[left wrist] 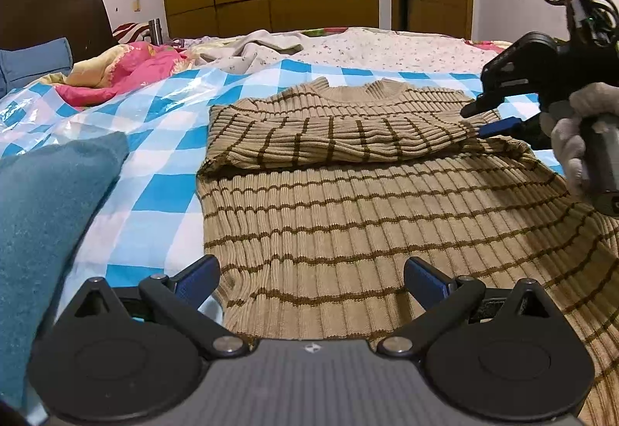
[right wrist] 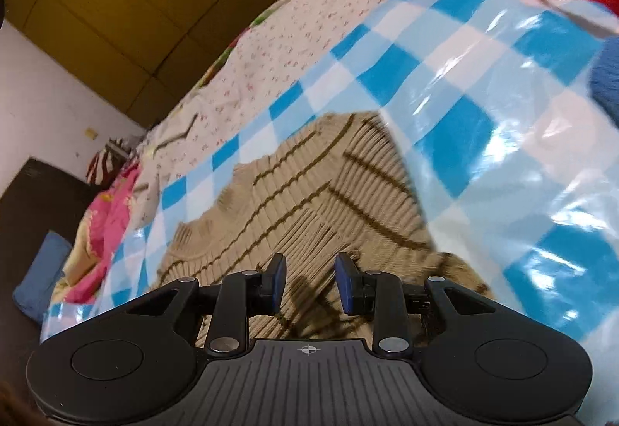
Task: Fold small clothes
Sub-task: 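Lay the held sleeve across the chest over the first sleeve, release, then move both tools to the sweater hem and pinch the hem edge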
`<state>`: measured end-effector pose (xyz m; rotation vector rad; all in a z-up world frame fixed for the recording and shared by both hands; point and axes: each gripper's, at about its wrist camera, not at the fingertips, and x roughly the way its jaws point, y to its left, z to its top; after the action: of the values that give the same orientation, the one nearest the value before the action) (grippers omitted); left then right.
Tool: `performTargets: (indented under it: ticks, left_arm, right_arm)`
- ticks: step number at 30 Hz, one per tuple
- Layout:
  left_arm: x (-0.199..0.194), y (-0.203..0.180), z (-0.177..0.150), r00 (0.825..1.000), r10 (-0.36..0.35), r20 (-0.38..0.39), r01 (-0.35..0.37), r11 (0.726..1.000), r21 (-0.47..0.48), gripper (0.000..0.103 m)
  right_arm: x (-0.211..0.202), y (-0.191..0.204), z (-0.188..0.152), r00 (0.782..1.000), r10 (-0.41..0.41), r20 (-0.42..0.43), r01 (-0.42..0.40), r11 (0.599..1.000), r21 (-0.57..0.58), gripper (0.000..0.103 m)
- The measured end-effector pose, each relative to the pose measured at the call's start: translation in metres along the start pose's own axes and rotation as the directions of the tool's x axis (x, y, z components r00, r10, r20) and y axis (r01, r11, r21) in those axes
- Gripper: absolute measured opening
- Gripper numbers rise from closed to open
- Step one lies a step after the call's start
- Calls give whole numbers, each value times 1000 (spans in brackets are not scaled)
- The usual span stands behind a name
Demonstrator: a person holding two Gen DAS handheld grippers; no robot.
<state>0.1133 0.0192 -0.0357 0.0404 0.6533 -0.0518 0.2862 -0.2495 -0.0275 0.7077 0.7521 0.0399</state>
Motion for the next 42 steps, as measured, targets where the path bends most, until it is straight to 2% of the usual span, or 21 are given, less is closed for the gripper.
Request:
performTargets:
  ticks: [2,4,10,13,15,18,20,23,29,33,38,42]
  left_arm:
    - [0,1,0,1000,0,-2,0,1000,-5,103]
    - [0,2,0,1000,0,0,0,1000,-11,103]
    - [-1,3,1,1000,19,18,-19,1000,-12,103]
    - [6,3,0,999,31,-14,-31,1000,-1,103]
    - [11,2,-1,998,47,-46,-46,999,8,103]
    - [14,6,-3,996,54,-68,-54,999,-4,103]
    - [14,9,-3,996,59,-72,-60,998,-13,103]
    - [12,10,-5,994,70,-84,-70,998,-1,103]
    - [0,4,-9,986,119,-115,-111,991,73,103]
    - [-15,4,-14,983,136,-125,-124,987,104,103]
    - [-38,10,-21,979,119,-167,-104,990,95,103]
    - [-53,16,-26,967,61,-247,-47,997,62,103]
  right_arm:
    - [4,-1,2,1000,-4,-15,4,1000,14,26]
    - [1,-3,4,1000,-7,-8,8,1000,25,9]
    - [-20,-10,12,997,-25,72,24,999,25,0]
    - [-14,-19,17,996,-68,55,66,997,39,0]
    - [-12,-20,15,995,-97,27,96,995,30,4]
    - [-27,-19,14,996,-76,52,75,997,21,8]
    - [-39,-20,11,997,-63,51,64,998,-4,8]
    - [-55,-22,1,994,-103,30,106,991,-83,9]
    - [-73,-40,-12,990,-138,-43,132,984,-121,11]
    - [-88,-44,-30,981,-175,-85,154,966,-209,13]
    - [-127,-47,-56,979,-165,-121,121,945,-305,13]
    - [-163,-57,-75,974,-152,-167,92,942,-323,13]
